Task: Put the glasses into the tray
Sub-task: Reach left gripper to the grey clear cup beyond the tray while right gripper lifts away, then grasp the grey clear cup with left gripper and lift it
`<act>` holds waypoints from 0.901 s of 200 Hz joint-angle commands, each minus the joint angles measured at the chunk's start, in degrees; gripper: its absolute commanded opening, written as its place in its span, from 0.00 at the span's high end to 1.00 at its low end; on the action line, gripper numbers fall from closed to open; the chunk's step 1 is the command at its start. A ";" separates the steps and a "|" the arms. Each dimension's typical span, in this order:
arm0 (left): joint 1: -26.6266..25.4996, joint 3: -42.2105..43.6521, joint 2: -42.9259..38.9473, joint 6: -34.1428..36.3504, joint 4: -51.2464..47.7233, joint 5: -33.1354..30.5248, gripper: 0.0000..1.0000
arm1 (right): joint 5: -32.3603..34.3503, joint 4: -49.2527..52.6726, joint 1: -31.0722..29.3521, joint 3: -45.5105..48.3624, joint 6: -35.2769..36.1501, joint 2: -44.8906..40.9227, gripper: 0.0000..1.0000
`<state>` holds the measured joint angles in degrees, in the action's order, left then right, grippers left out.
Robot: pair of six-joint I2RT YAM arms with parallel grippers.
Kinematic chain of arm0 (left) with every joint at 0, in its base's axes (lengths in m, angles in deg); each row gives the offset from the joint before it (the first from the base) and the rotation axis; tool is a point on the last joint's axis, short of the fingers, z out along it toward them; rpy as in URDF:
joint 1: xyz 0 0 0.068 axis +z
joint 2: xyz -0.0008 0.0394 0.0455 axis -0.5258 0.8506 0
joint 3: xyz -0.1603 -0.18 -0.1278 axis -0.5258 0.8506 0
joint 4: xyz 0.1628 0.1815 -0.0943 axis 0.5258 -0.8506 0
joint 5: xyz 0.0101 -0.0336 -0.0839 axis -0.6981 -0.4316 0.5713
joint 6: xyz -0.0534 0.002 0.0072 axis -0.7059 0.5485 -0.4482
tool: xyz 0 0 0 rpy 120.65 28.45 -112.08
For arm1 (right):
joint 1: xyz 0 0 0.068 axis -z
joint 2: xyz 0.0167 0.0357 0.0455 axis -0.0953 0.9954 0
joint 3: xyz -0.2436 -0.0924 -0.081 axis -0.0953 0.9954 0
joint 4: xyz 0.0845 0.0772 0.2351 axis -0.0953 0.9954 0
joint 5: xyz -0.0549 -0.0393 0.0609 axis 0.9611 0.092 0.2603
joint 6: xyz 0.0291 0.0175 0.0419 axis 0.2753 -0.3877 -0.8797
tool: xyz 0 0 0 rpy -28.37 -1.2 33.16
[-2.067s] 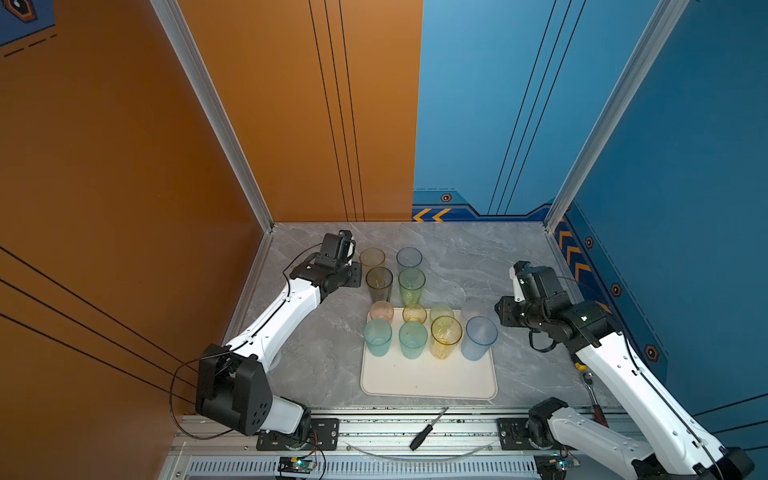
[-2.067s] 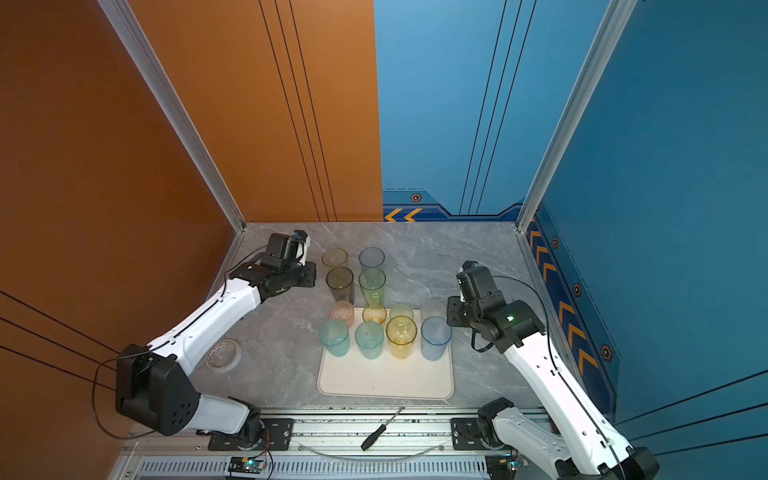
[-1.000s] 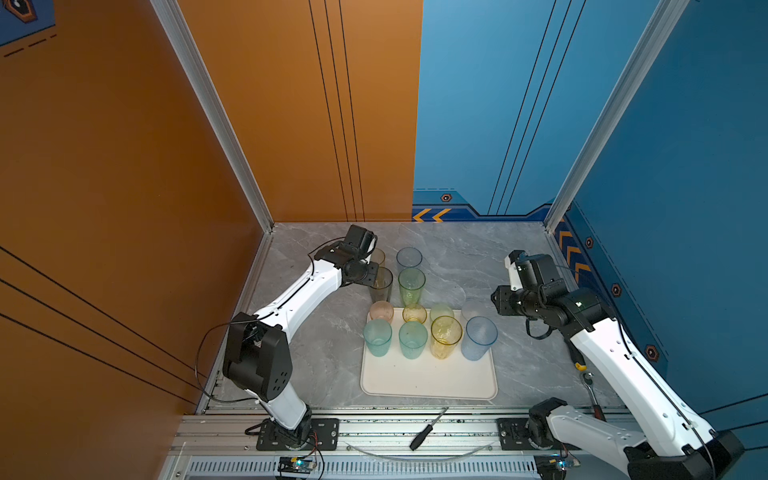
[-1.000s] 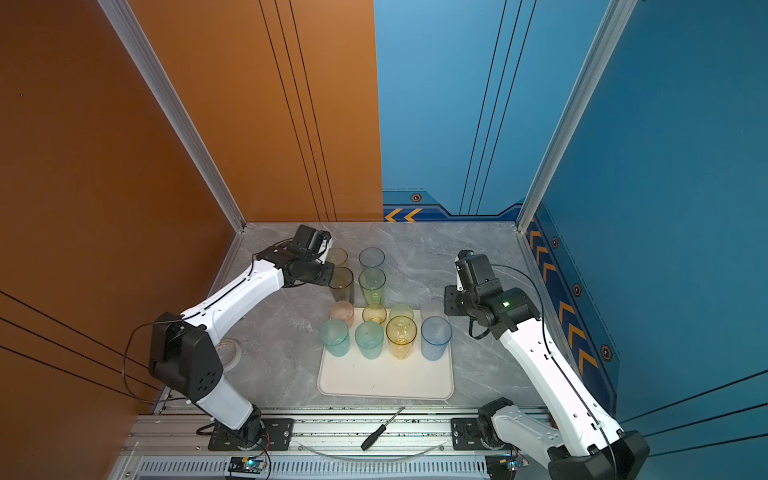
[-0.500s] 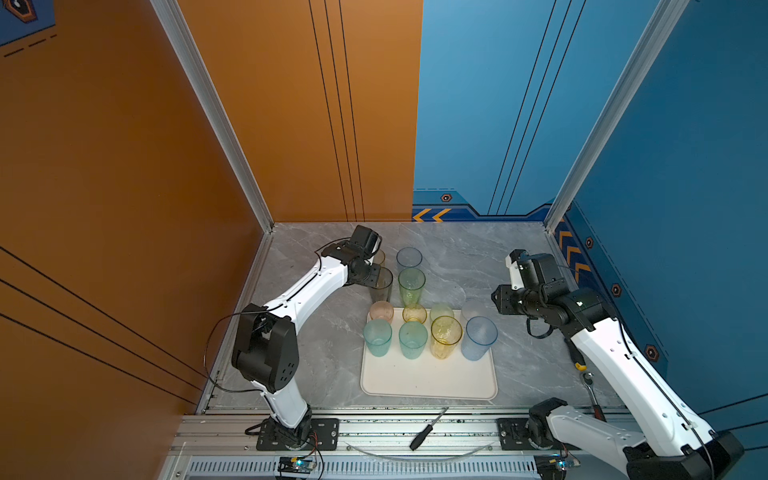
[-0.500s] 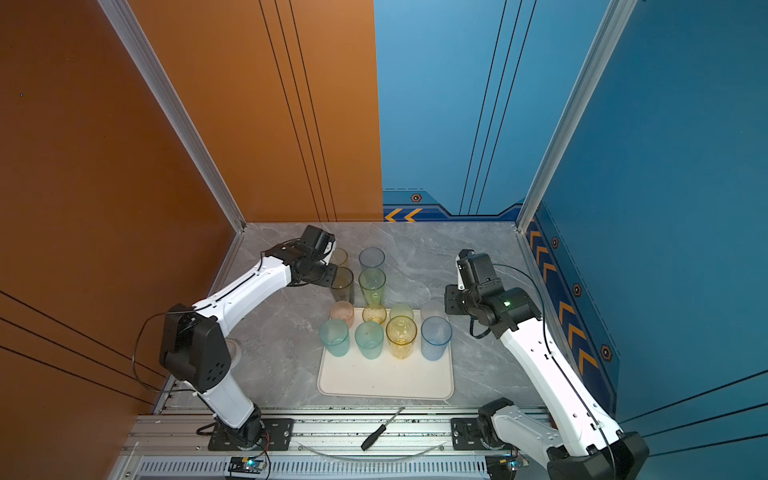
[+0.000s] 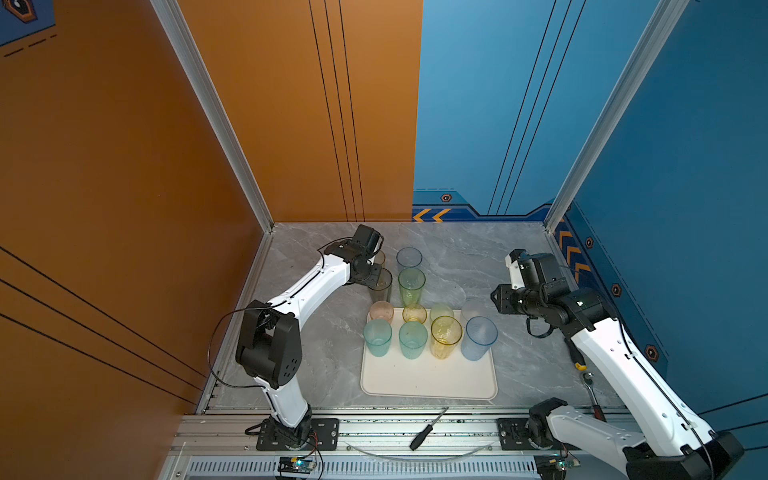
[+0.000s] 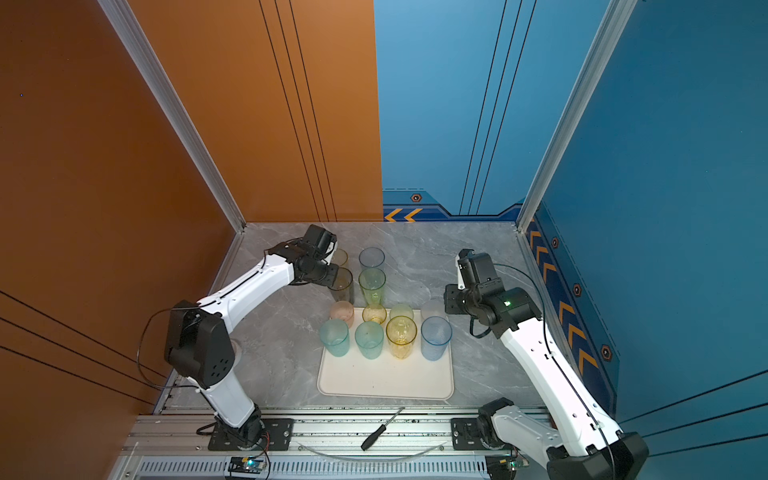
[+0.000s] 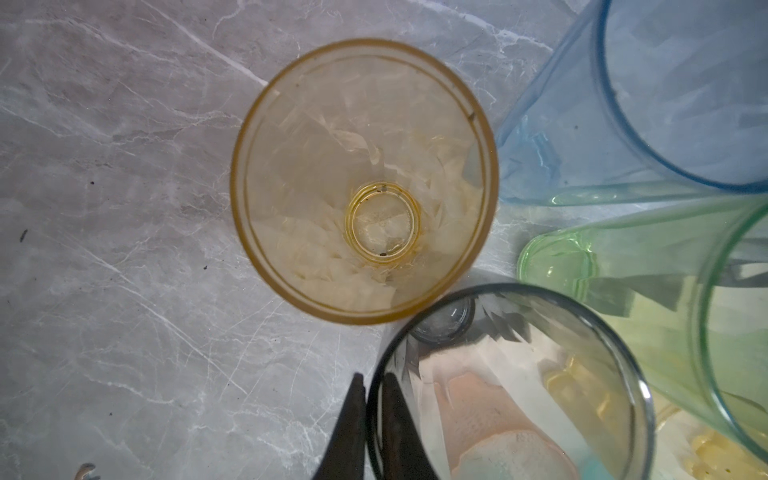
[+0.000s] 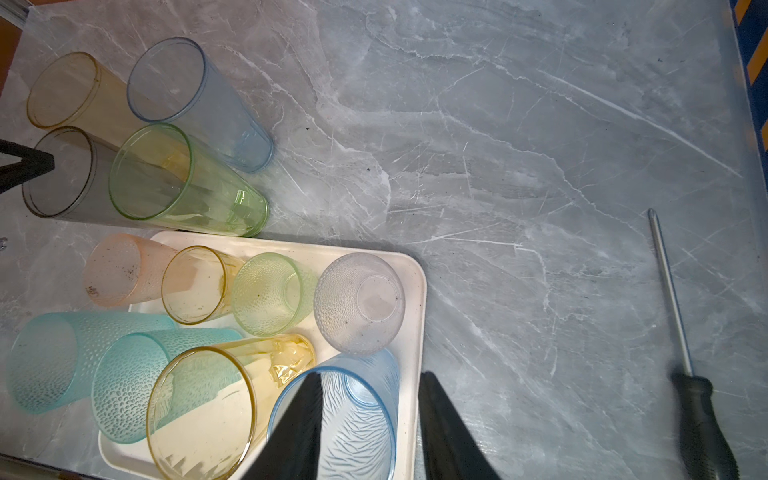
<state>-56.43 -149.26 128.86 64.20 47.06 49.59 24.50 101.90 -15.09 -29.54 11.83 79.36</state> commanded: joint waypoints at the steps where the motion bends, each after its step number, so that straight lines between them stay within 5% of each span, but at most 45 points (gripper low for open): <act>1: -0.56 -1.47 -0.05 0.73 -1.88 -0.95 0.92 | -0.56 -1.42 0.52 0.82 0.99 -0.76 0.62; 123: -1.73 0.18 -11.44 1.22 -1.93 -0.95 0.97 | -1.99 -2.37 0.57 2.55 0.07 -2.71 0.62; 180: -2.34 -0.65 -25.30 2.24 -7.69 1.55 0.97 | -3.17 -2.80 0.44 1.49 0.44 -2.60 0.63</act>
<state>-58.07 -149.08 110.92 65.12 44.02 49.74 22.58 100.37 -14.76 -27.68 11.78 77.37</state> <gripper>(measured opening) 0.070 0.377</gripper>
